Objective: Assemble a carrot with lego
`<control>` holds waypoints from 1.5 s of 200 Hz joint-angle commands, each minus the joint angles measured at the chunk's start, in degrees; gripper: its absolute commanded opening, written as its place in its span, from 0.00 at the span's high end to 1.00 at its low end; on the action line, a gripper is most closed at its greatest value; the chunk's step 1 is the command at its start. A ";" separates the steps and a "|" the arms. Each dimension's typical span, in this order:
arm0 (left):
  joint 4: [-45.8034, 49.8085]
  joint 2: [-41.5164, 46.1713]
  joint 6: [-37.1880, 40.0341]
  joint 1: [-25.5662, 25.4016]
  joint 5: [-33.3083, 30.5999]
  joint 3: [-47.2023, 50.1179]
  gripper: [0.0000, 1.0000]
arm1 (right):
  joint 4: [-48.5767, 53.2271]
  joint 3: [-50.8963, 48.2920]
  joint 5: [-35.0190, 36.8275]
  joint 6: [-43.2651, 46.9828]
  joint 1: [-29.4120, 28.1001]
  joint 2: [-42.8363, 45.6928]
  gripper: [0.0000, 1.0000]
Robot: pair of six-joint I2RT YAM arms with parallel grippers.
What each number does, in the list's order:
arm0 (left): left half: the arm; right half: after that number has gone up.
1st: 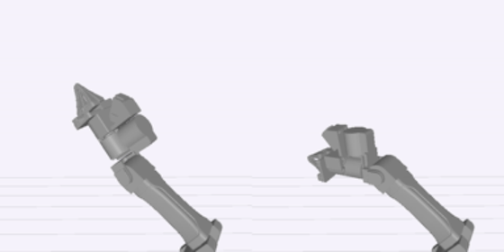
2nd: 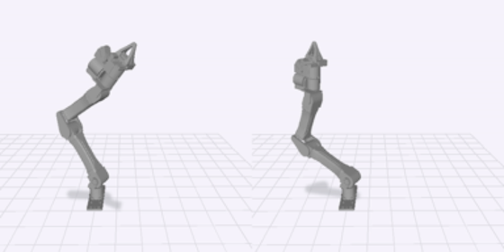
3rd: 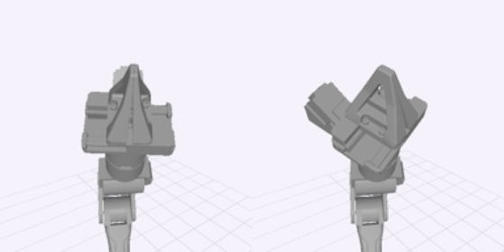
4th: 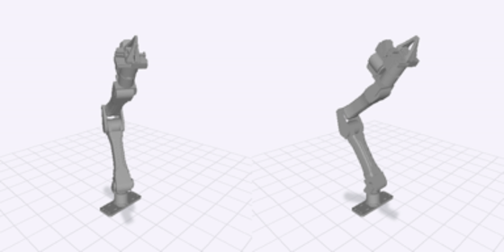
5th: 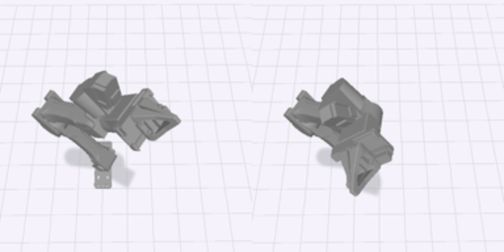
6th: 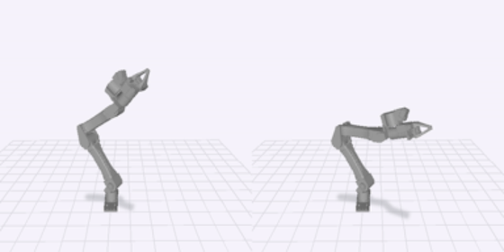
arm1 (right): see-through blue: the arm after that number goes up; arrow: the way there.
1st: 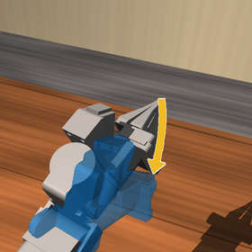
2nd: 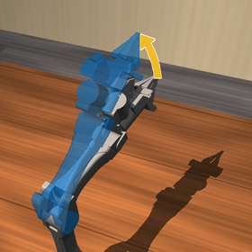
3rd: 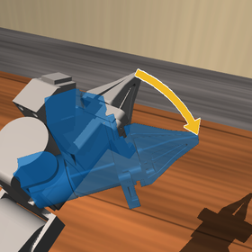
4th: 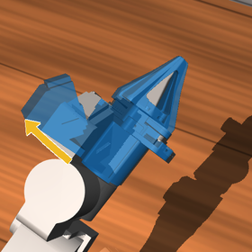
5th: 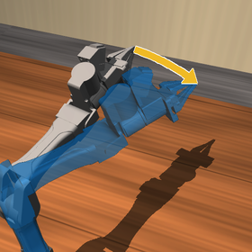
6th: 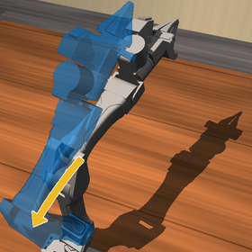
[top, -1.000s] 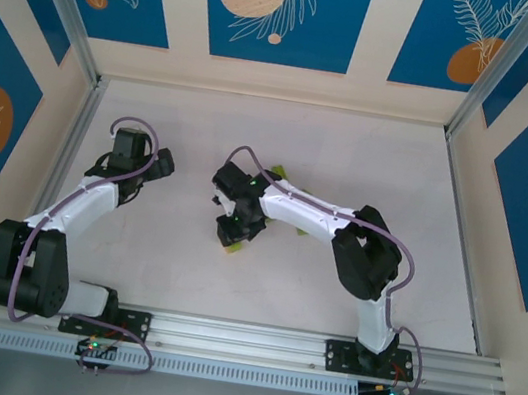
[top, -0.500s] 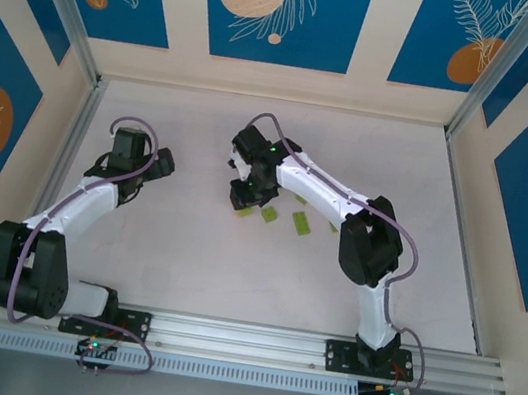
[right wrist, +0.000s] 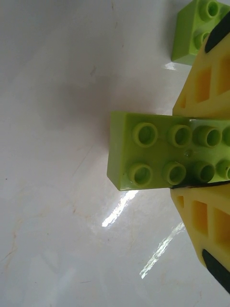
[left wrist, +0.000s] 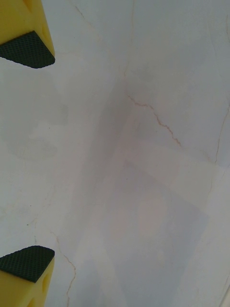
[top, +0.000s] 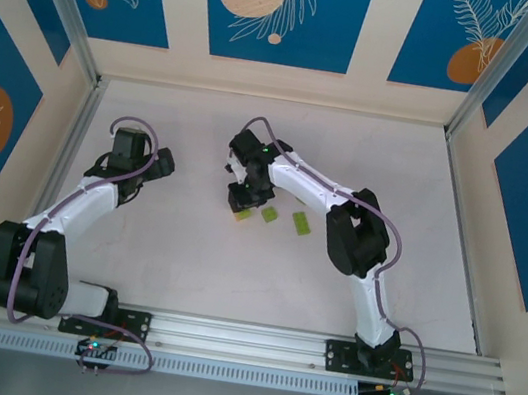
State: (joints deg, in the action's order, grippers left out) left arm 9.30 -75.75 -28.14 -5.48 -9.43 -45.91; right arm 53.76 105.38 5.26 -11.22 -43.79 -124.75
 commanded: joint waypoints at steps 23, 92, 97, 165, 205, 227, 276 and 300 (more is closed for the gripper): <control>0.35 -0.10 0.46 0.45 0.91 -2.25 0.02 | 2.27 1.81 -1.70 2.21 0.70 -1.75 0.64; 0.43 0.10 0.63 0.46 0.91 -2.25 0.02 | 4.61 8.84 -1.78 3.41 2.95 0.06 0.39; 0.41 0.14 0.63 0.42 0.91 -2.25 0.02 | 4.84 9.49 -1.68 3.48 3.31 0.22 0.39; 0.20 0.25 0.54 0.40 1.35 -2.08 0.02 | 10.43 24.00 3.27 6.45 13.49 -10.14 0.38; 0.31 0.15 0.76 0.43 1.34 -2.24 0.02 | 10.73 31.25 1.10 7.74 18.64 -19.36 0.38; 0.37 -0.02 0.85 0.42 1.35 -2.34 0.02 | 9.33 30.95 -1.05 7.57 20.03 -21.08 0.37; 0.27 -0.56 0.89 0.39 1.35 -2.56 0.02 | 6.96 27.60 -3.91 7.44 20.41 -20.81 0.38; 0.26 -0.79 0.89 0.44 1.40 -2.65 0.02 | 6.48 26.82 -4.29 7.35 20.47 -19.88 0.38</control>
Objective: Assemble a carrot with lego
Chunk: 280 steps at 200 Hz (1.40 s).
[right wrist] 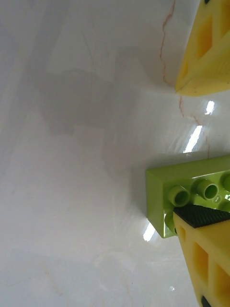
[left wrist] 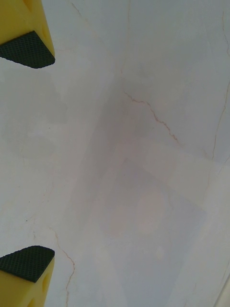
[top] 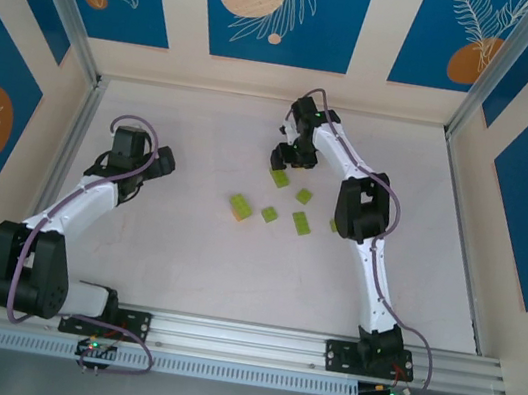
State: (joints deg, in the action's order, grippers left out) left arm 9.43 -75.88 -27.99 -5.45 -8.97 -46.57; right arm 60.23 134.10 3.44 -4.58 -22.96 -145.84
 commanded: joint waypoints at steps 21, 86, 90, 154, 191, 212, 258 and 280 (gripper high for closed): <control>0.01 -0.63 0.74 0.45 0.97 -2.03 0.02 | -1.38 -3.70 -3.36 0.10 -0.22 3.81 0.38; 0.11 -0.24 0.71 0.38 1.24 -1.86 0.02 | -2.33 -6.97 -4.74 -0.31 -0.59 10.43 0.38; 0.08 -0.26 0.68 0.40 1.24 -1.86 0.02 | -2.30 -7.09 -4.79 -0.20 -0.67 10.48 0.38; 0.08 -0.02 0.70 0.49 1.30 -1.77 0.02 | -0.53 -7.54 -5.08 1.68 -1.45 7.06 0.35; 0.21 0.03 0.79 0.40 1.41 -1.77 0.02 | -0.57 -8.01 -4.72 2.19 -2.02 6.53 0.34; 0.13 0.03 0.74 0.40 1.41 -1.77 0.02 | -0.12 -7.90 -4.27 2.46 -2.11 6.09 0.34; 0.04 -0.07 0.66 0.43 1.59 -1.76 0.02 | 0.80 -8.26 -2.70 3.36 -2.57 5.26 0.34; 0.14 -0.03 0.71 0.52 1.70 -1.71 0.02 | 0.86 -8.98 -2.59 3.61 -2.86 4.95 0.35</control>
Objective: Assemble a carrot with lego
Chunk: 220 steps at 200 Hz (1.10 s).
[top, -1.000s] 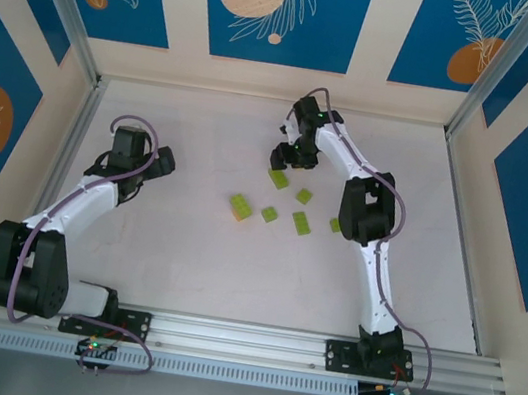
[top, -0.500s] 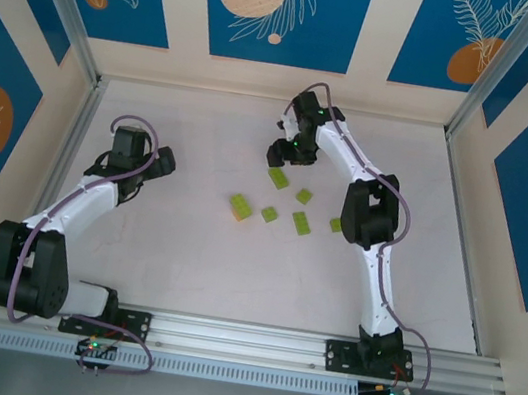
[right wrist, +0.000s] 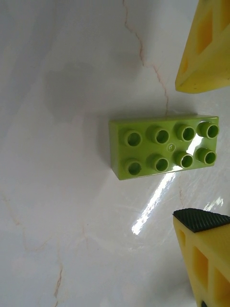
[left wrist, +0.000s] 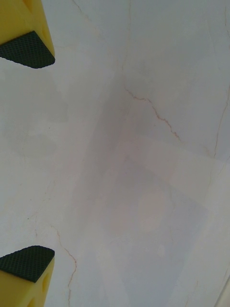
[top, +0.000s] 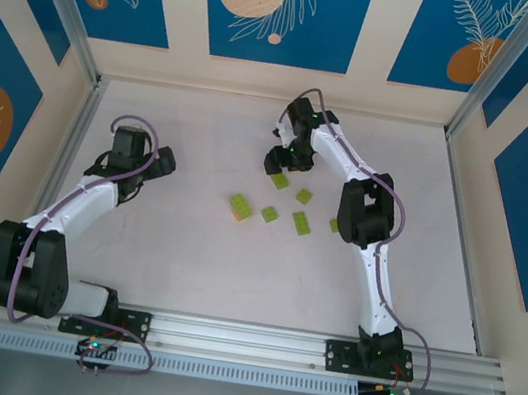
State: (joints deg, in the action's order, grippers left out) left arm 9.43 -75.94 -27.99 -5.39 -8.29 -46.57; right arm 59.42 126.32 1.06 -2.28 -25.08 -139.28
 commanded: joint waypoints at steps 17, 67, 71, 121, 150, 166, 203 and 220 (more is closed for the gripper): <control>0.01 0.00 0.69 0.37 0.94 -1.68 0.02 | 1.58 -1.92 -0.46 1.49 -0.93 -1.70 0.35; 0.12 0.16 0.74 0.35 0.92 -1.69 0.02 | 1.29 -2.32 0.02 1.54 -1.29 -2.42 0.37; 0.23 0.12 0.75 0.37 0.91 -1.66 0.02 | 1.23 -2.23 0.14 1.45 -1.29 -2.35 0.38; 0.06 -0.01 0.69 0.36 1.00 -1.69 0.02 | 0.90 -1.53 0.79 1.15 -1.09 -2.56 0.41; 0.02 -0.05 0.66 0.34 1.09 -1.69 0.02 | 0.97 -0.63 0.75 0.92 -0.94 -3.02 0.44; -0.01 -0.07 0.66 0.40 1.00 -1.67 0.02 | 0.90 -0.25 0.57 0.82 -0.93 -3.19 0.47; -0.02 -0.15 0.66 0.32 1.02 -1.68 0.02 | 0.80 0.61 -0.01 0.48 -0.93 -3.80 0.50; -0.02 -0.16 0.66 0.32 1.09 -1.59 0.02 | 0.61 0.76 -0.22 0.24 -0.93 -3.85 0.53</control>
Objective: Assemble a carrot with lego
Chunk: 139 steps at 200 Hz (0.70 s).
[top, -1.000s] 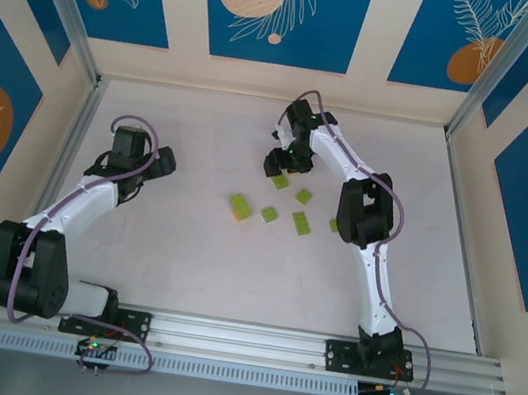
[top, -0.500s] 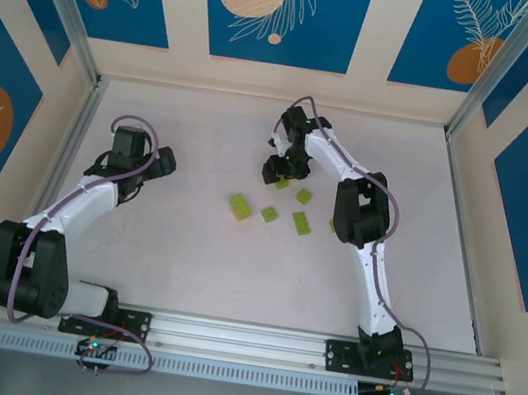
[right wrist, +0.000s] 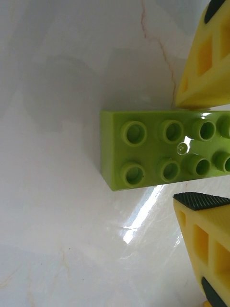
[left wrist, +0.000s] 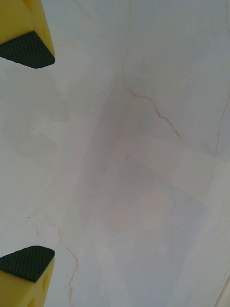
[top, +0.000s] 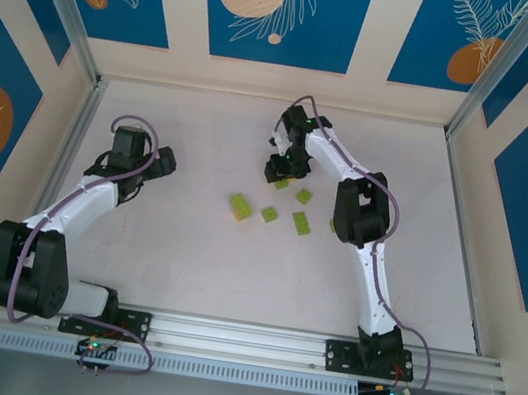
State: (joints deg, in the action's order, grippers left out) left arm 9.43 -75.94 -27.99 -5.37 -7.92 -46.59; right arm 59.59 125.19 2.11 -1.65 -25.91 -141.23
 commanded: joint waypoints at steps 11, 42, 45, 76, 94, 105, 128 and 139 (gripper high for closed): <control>-0.03 -0.13 0.72 0.36 0.73 -1.58 0.02 | 0.34 1.79 -1.44 -0.43 -0.10 -1.95 0.54; 0.04 -0.10 0.71 0.37 0.72 -1.58 0.02 | 0.26 1.22 -1.49 -0.42 -0.19 -1.95 0.58; -0.02 -0.12 0.74 0.36 0.72 -1.58 0.02 | 0.25 1.15 -1.43 -0.45 -0.19 -1.92 0.58; 0.06 -0.03 0.73 0.31 0.77 -1.58 0.02 | -0.18 1.28 -1.35 -0.69 -0.19 -1.95 0.58; 0.06 0.02 0.75 0.30 0.76 -1.53 0.02 | -0.25 1.72 -1.33 -0.75 -0.15 -1.95 0.57; 0.05 -0.02 0.76 0.39 0.80 -1.58 0.02 | -0.18 2.11 -1.44 -0.89 -0.10 -2.03 0.57; 0.04 -0.12 0.73 0.36 0.87 -1.58 0.02 | -0.09 2.78 -1.87 -0.98 -0.12 -2.03 0.54; -0.03 -0.10 0.70 0.38 0.90 -1.58 0.02 | -0.09 3.11 -2.19 -1.01 -0.10 -2.08 0.53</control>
State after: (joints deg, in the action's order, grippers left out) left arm 9.43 -75.94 -27.99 -5.37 -7.90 -46.59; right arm 59.31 125.97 2.00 -1.91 -25.91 -142.06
